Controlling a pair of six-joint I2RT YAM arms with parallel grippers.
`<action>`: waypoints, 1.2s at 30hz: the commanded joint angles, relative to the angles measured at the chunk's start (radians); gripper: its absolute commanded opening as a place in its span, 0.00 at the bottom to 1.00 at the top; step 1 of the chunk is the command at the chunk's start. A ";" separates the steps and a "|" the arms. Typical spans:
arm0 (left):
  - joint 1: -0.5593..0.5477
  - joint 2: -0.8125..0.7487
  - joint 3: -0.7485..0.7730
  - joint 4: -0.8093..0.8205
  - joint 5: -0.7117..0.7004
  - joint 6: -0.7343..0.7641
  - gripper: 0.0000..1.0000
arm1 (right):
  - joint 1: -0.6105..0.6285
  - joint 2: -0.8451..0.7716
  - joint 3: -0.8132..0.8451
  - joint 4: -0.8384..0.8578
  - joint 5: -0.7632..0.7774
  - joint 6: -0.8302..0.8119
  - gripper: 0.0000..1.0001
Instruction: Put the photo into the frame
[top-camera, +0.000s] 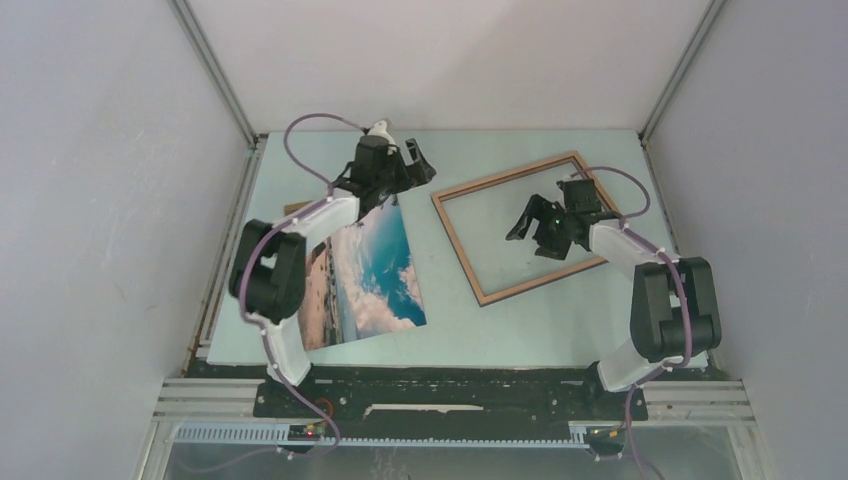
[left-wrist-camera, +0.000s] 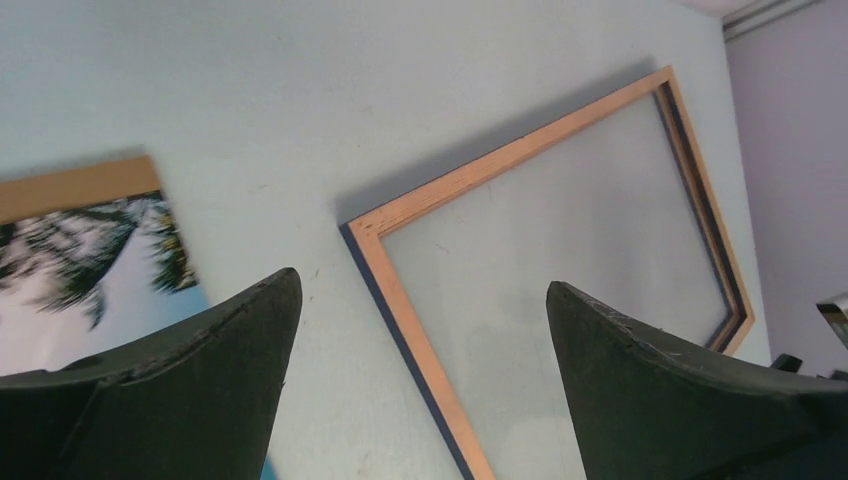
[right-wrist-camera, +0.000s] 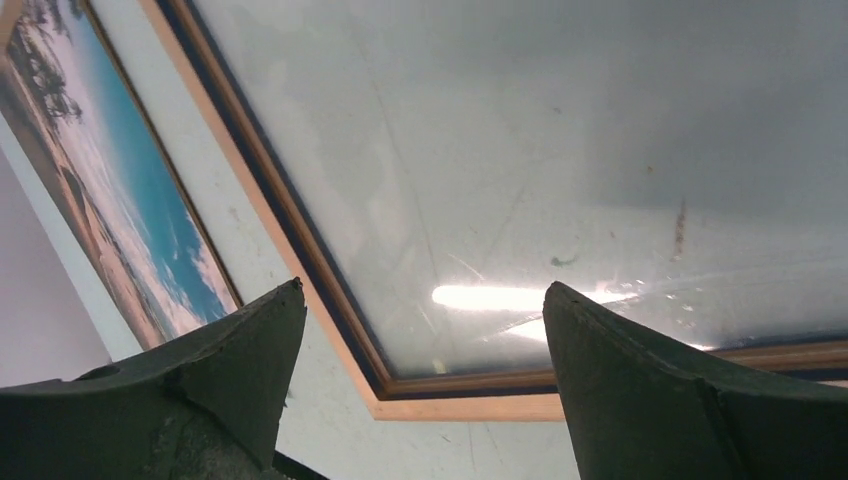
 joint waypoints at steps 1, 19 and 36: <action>0.029 -0.247 -0.138 0.031 -0.098 0.021 1.00 | 0.072 -0.029 0.093 0.051 0.072 -0.039 0.96; 0.139 -0.746 -0.752 -0.175 -0.068 -0.207 1.00 | 0.396 0.302 0.263 0.350 -0.122 0.092 0.93; 0.218 -0.501 -0.766 -0.173 -0.006 -0.517 1.00 | 0.455 0.558 0.347 0.443 -0.406 0.226 0.81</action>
